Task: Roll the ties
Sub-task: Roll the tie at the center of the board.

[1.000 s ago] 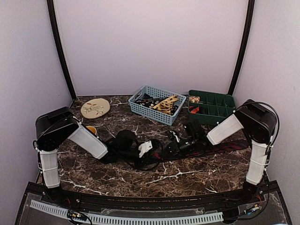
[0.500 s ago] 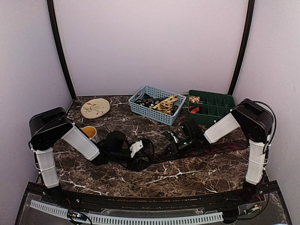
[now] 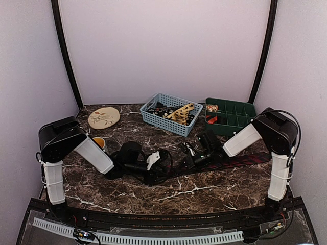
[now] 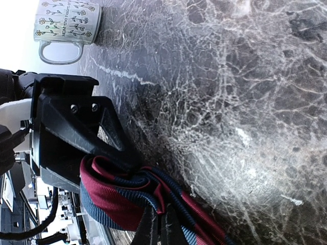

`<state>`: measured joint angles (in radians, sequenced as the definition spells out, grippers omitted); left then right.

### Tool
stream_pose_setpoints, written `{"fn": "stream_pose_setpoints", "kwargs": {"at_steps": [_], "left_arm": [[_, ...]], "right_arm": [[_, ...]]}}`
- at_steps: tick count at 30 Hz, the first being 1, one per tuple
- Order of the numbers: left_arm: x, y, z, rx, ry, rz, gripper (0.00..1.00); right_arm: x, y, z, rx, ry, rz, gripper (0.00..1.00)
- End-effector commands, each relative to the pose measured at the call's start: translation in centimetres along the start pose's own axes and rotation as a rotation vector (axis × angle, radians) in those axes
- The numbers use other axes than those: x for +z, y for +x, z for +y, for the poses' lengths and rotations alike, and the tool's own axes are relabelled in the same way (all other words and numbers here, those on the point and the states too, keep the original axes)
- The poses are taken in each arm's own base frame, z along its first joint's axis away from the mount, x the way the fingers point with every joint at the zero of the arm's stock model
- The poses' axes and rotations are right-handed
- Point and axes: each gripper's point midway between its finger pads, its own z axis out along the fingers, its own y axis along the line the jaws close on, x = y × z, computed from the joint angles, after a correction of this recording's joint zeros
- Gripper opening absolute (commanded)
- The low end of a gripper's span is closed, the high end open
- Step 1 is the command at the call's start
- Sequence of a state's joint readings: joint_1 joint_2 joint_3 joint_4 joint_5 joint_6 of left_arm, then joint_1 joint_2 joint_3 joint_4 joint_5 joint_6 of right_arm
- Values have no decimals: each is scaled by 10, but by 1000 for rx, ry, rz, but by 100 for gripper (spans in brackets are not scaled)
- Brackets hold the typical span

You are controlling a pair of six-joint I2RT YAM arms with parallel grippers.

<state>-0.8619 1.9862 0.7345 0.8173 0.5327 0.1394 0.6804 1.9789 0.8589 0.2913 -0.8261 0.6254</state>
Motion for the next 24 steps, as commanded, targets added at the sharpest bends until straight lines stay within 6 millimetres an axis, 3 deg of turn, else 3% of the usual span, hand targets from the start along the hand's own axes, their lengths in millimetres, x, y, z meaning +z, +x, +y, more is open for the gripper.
{"fn": "stream_pose_setpoints", "kwargs": {"at_steps": [1,6,12,17,22,24], "left_arm": [[12,-38,-18,62,49,-89,33],[31,-43,-7,78,-8,-91,36],[50,-3,3,74,-16,36,38],[48,25,9,94,-50,144,35],[41,41,17,111,-98,248,28],[36,48,20,107,-124,304,25]], "right_arm": [[2,28,-53,119,159,33,0],[3,28,-50,116,148,34,0],[3,26,-47,107,133,32,0],[4,24,-41,94,110,28,0],[2,21,-35,91,87,26,0],[-5,16,-31,97,80,7,9]]}}
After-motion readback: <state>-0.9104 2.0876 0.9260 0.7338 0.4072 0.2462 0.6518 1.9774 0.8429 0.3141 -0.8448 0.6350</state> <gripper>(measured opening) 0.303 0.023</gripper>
